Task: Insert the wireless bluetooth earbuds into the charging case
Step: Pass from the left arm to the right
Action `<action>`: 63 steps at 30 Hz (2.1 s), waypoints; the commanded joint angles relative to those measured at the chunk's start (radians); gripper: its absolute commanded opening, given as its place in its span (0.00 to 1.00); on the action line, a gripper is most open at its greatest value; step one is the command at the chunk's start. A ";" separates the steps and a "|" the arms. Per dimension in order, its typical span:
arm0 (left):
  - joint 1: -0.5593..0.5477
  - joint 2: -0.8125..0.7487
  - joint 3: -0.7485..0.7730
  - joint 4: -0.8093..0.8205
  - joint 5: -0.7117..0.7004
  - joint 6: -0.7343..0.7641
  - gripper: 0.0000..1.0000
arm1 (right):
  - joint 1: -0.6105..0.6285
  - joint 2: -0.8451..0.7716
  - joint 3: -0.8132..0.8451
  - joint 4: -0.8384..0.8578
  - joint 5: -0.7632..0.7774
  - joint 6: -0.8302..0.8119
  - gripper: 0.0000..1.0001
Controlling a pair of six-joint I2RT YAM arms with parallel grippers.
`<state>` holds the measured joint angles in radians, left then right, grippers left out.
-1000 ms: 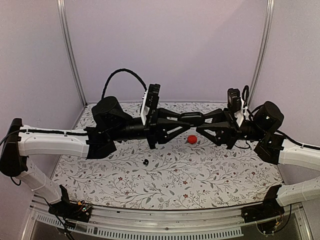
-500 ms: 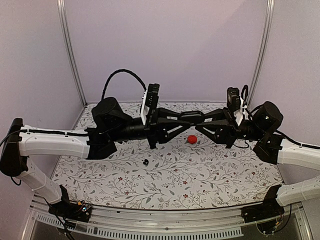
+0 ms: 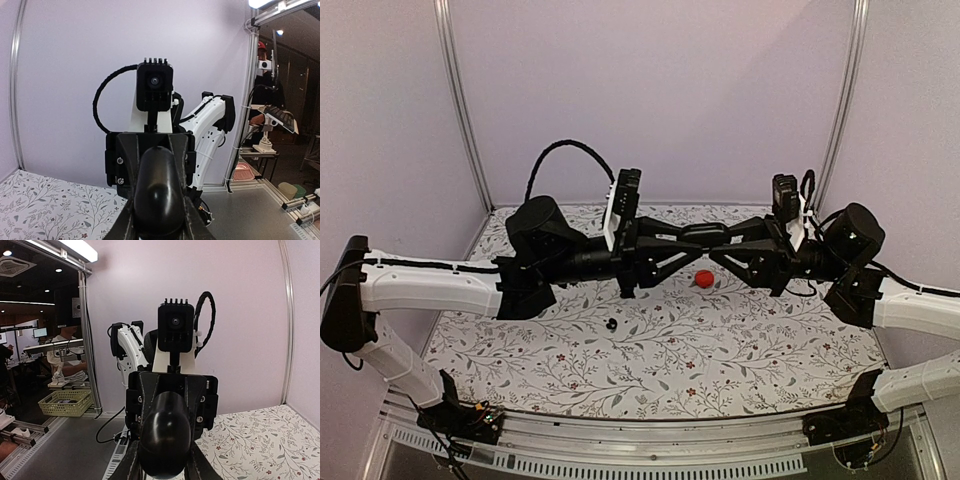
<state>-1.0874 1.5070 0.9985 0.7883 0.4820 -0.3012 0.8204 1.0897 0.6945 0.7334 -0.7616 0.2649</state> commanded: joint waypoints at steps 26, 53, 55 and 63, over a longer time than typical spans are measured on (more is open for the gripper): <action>-0.015 0.025 -0.027 0.086 -0.010 -0.014 0.00 | 0.016 0.009 -0.020 0.120 0.020 0.063 0.28; -0.020 0.039 -0.044 0.164 -0.043 -0.029 0.00 | 0.019 0.057 -0.012 0.179 0.012 0.091 0.24; -0.021 0.038 -0.049 0.173 -0.044 -0.029 0.00 | 0.019 0.059 -0.009 0.180 0.008 0.093 0.27; -0.021 0.038 -0.043 0.165 -0.038 -0.025 0.02 | 0.024 0.068 -0.007 0.184 0.009 0.097 0.18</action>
<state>-1.0977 1.5387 0.9630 0.9241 0.4438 -0.3260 0.8314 1.1461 0.6666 0.9073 -0.7406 0.3542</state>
